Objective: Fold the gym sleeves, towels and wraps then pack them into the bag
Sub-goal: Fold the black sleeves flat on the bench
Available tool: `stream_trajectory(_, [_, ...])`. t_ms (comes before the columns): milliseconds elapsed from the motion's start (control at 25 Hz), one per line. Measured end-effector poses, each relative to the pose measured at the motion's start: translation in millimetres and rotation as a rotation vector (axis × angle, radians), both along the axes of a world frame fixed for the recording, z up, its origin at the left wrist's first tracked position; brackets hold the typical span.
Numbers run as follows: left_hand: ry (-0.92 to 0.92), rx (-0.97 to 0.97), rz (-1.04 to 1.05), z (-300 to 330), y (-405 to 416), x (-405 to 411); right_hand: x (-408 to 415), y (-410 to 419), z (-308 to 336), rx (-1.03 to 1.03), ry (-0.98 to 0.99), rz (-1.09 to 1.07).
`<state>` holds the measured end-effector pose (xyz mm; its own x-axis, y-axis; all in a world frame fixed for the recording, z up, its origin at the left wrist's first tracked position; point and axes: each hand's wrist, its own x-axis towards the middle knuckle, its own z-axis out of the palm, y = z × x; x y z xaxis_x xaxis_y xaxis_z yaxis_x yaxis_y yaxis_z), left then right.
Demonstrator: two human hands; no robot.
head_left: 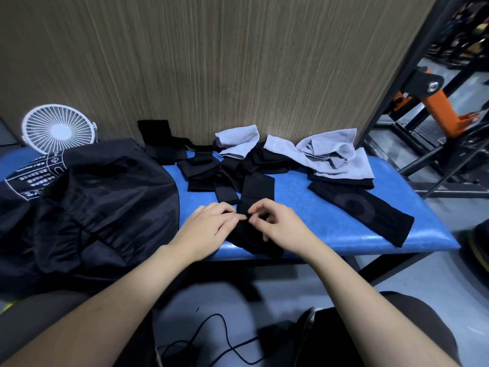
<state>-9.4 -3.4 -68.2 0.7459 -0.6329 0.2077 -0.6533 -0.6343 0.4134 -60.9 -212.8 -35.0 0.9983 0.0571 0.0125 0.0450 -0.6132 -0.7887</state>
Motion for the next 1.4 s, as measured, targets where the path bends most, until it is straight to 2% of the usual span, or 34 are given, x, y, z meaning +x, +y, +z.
stream_trajectory(120, [-0.019, 0.005, 0.046, -2, -2, 0, -5, -19, -7, -0.369, -0.062, -0.022])
stream_trajectory(200, [-0.039, 0.028, 0.06, -1, -1, -2, -13, -30, -13, -0.483, -0.007, -0.009])
stream_trajectory(280, [-0.041, 0.033, 0.065, 0, 0, -5, -20, -36, -17, -0.502, 0.024, 0.03])
stream_trajectory(560, [-0.121, 0.081, 0.152, 7, 15, -1, -6, -23, -24, -0.532, -0.091, 0.129])
stream_trajectory(720, [-0.089, 0.118, 0.192, 11, 35, 8, 7, -9, -25, -0.519, -0.119, 0.195])
stream_trajectory(920, [-0.129, 0.11, 0.131, 6, 50, 12, 22, 7, -33, -0.544, -0.156, 0.203])
stream_trajectory(1120, [0.034, 0.249, 0.05, -1, 55, 10, 24, -2, -29, -0.503, -0.119, 0.247])
stream_trajectory(1200, [0.007, 0.293, 0.05, 0, 56, 6, 20, -7, -26, -0.536, -0.147, 0.242])
stream_trajectory(1320, [-0.081, 0.256, 0.08, 2, 54, 2, 18, -8, -24, -0.557, -0.254, 0.192])
stream_trajectory(1400, [-0.074, 0.267, 0.079, -1, 54, 1, 19, -6, -27, -0.577, -0.267, 0.204])
